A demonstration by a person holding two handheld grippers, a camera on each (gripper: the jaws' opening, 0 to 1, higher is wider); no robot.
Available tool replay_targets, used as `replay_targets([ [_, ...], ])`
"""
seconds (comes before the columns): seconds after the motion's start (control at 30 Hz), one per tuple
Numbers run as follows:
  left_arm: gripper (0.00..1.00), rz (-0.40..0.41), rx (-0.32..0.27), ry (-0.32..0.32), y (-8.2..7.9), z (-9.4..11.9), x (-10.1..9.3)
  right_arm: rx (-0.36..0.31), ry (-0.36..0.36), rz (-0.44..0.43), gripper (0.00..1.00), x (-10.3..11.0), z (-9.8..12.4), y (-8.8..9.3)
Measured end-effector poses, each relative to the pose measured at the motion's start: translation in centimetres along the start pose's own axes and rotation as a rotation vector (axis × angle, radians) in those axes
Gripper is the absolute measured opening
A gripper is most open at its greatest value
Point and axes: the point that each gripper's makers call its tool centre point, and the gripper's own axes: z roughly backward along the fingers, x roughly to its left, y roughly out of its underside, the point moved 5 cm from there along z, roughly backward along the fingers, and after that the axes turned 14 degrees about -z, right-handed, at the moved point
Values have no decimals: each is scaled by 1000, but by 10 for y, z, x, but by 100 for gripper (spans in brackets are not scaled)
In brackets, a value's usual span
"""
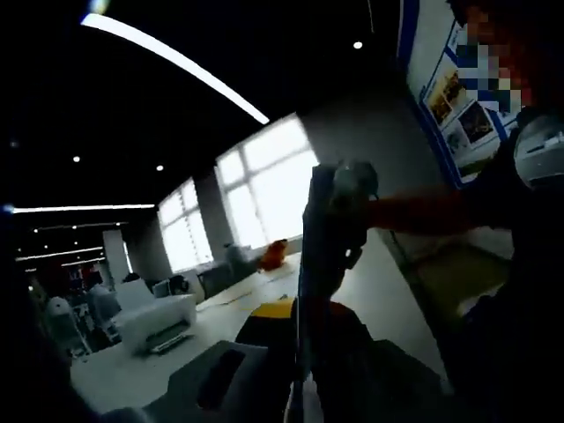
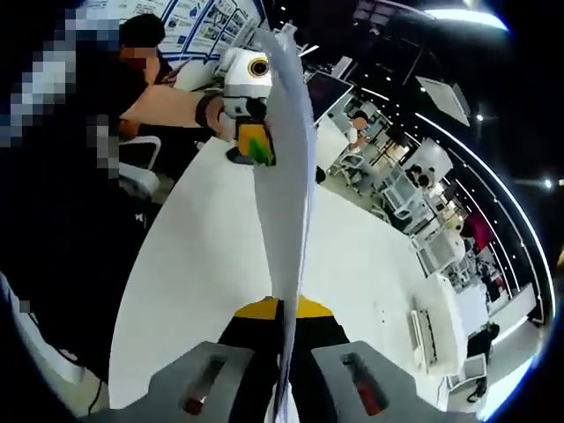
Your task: Organize the stack of printing papers by aligning and flattening the scattered papers on the table
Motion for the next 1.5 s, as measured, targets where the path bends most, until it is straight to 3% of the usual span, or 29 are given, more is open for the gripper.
replay_targets([
  [0.07,6,64,-4,1,5,0,-1,1,7,3,0,-1,-1,3],
  [0.17,5,73,-17,-10,8,2,-3,-75,43,8,0,-10,1,3],
  [0.27,5,49,-54,-33,4,7,-2,-164,120,2,17,-22,9,4],
  [0.33,5,53,-102,-41,-2,12,1,-258,184,-74,31,-35,20,7],
  [0.43,5,55,-139,-65,-5,20,6,-428,249,-175,41,-53,41,11],
  [0.5,5,61,-178,-72,-9,26,8,-595,231,-286,53,-59,54,15],
  [0.57,5,75,-224,-74,-13,33,10,-711,213,-406,73,-64,61,25],
  [0.6,5,82,-250,-74,-16,36,10,-802,182,-501,85,-65,62,33],
  [0.67,5,116,-295,-81,-19,42,13,-895,138,-621,88,-59,56,46],
  [0.77,5,160,-350,-103,-23,48,19,-974,45,-724,89,-49,38,60],
  [0.93,5,212,-403,-122,-25,53,24,-1051,-156,-838,83,-32,9,54],
  [1.0,5,228,-402,-136,-20,53,27,-1065,-312,-866,64,-18,5,42],
  [1.03,5,233,-399,-143,-18,53,28,-1061,-334,-861,52,-15,4,40],
  [1.07,5,240,-393,-156,-13,54,29,-1014,-326,-844,35,-11,0,39],
  [1.13,5,236,-365,-202,-5,56,33,-957,-267,-775,9,-8,-2,40],
  [1.27,6,163,-275,-301,18,53,37,-876,-118,-721,1,-8,2,41],
  [1.33,6,88,-203,-331,32,46,35,-835,-4,-636,0,-7,6,38],
  [1.37,6,36,-160,-365,41,42,35,-806,94,-596,0,-8,8,39],
  [1.5,6,38,-109,-378,65,28,30,-744,226,-498,0,-1,7,39],
])
